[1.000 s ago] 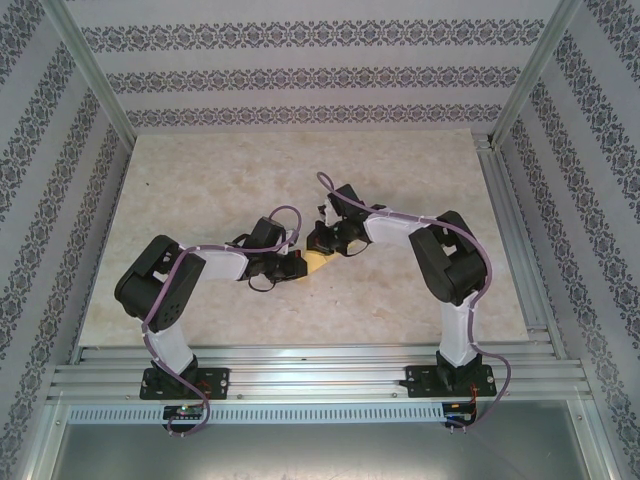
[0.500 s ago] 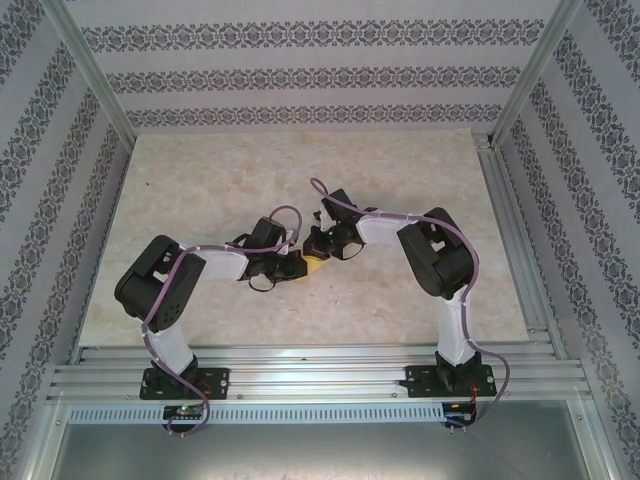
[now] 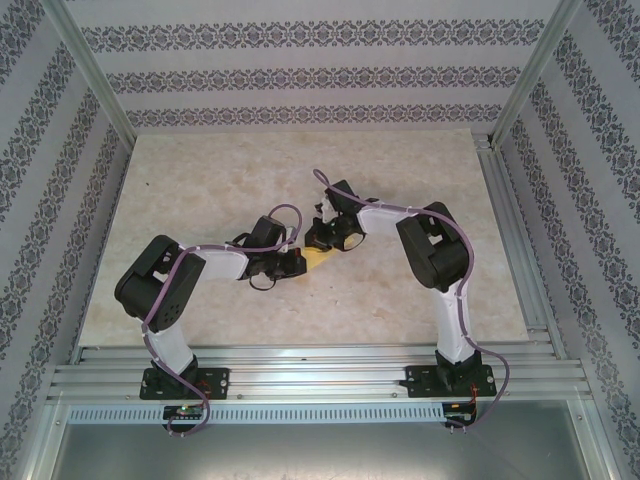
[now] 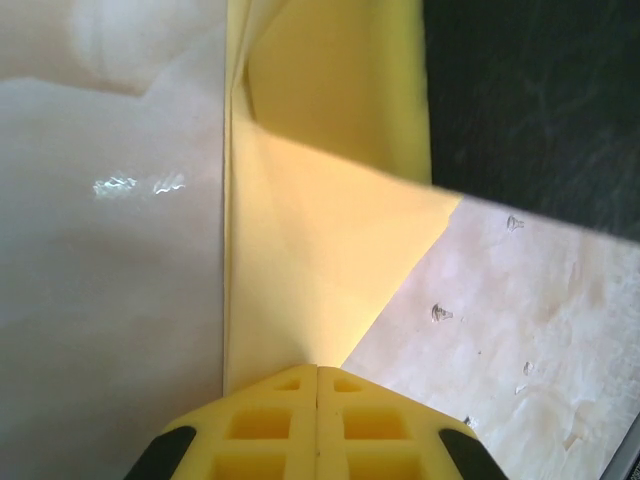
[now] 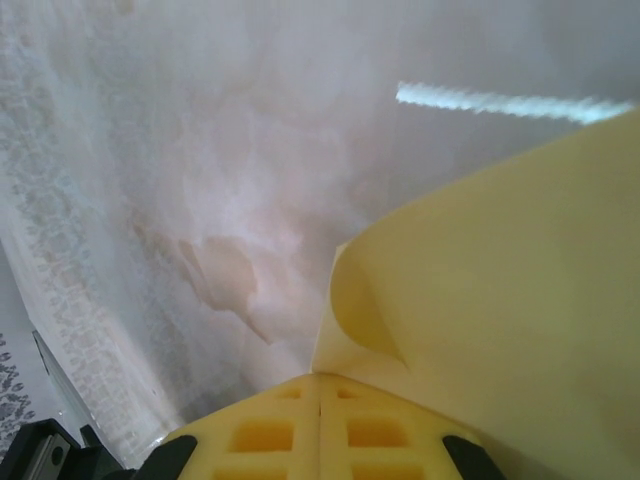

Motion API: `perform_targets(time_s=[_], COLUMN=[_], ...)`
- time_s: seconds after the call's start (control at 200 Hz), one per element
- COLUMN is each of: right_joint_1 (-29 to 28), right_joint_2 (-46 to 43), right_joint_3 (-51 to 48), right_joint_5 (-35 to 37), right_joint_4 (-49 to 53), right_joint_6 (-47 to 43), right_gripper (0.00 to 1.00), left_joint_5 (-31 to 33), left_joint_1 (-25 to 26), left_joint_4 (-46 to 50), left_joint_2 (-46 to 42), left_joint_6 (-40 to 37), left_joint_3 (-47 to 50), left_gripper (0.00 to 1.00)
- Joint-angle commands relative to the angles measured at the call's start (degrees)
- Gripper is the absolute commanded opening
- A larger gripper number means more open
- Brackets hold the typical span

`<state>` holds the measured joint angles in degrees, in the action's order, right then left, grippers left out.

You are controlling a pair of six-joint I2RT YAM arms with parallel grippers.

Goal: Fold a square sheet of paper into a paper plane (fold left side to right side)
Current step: Third fold the triangle at the center of the table.

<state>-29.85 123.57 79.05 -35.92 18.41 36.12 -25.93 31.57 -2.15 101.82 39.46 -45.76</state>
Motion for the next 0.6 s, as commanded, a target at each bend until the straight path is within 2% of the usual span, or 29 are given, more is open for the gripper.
perform_targets(time_s=[0.0, 0.305, 0.595], right_joint_1=[3.2, 4.7, 3.0], right_joint_2=[2.3, -0.7, -14.7], right_joint_3=[1.3, 1.4, -8.8], right_joint_5=[6.7, 8.0, 8.5], right_joint_4=[-3.0, -3.8, -2.9], right_joint_6=[-0.7, -0.3, -1.5], right_gripper=[0.02, 0.02, 0.02], left_joint_5=[2.6, 2.7, 2.8], left_joint_1=[0.5, 0.5, 0.5], left_joint_4=[7.5, 7.5, 7.9], left_joint_2=[1.9, 1.7, 1.2], left_joint_6=[-1.0, -0.9, -1.0], left_joint_3=[2.1, 2.2, 1.9], left_gripper=[0.03, 0.02, 0.03])
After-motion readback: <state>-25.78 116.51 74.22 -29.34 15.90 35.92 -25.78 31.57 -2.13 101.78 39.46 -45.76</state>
